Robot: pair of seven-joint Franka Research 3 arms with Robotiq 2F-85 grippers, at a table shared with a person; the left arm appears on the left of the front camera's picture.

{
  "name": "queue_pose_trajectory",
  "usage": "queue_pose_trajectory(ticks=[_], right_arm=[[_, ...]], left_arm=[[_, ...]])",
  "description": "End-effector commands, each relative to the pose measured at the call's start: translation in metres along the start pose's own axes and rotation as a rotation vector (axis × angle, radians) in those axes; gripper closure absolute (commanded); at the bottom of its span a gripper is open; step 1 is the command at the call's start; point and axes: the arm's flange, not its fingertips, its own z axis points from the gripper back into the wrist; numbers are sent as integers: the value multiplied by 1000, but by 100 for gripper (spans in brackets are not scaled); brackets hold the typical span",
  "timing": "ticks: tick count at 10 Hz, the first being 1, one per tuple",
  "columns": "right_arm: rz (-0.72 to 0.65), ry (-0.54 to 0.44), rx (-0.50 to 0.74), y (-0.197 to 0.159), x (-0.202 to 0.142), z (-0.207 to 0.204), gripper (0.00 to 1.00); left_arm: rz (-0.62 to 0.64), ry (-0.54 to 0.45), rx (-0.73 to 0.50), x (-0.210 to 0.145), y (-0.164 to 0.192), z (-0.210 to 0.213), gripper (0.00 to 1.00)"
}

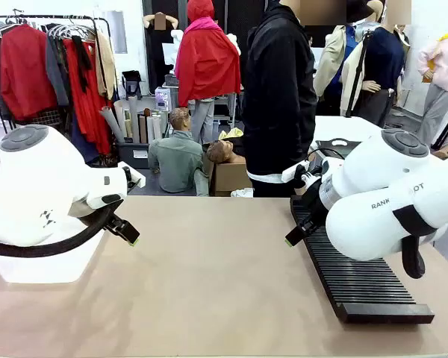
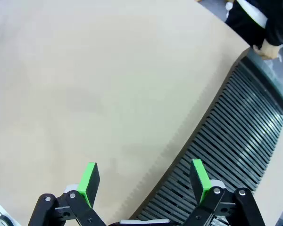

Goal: Sort PCBs into racks and boxes based on the side picked up.
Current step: Pick up the Blank PCB handed by the Human.

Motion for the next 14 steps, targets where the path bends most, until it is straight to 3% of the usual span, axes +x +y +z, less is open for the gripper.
queue_pose_trajectory(ticks=[1,14], right_arm=[[0,0,0,0,0,0,0],[0,0,0,0,0,0,0]], left_arm=[[0,0,0,0,0,0,0],[0,0,0,0,0,0,0]])
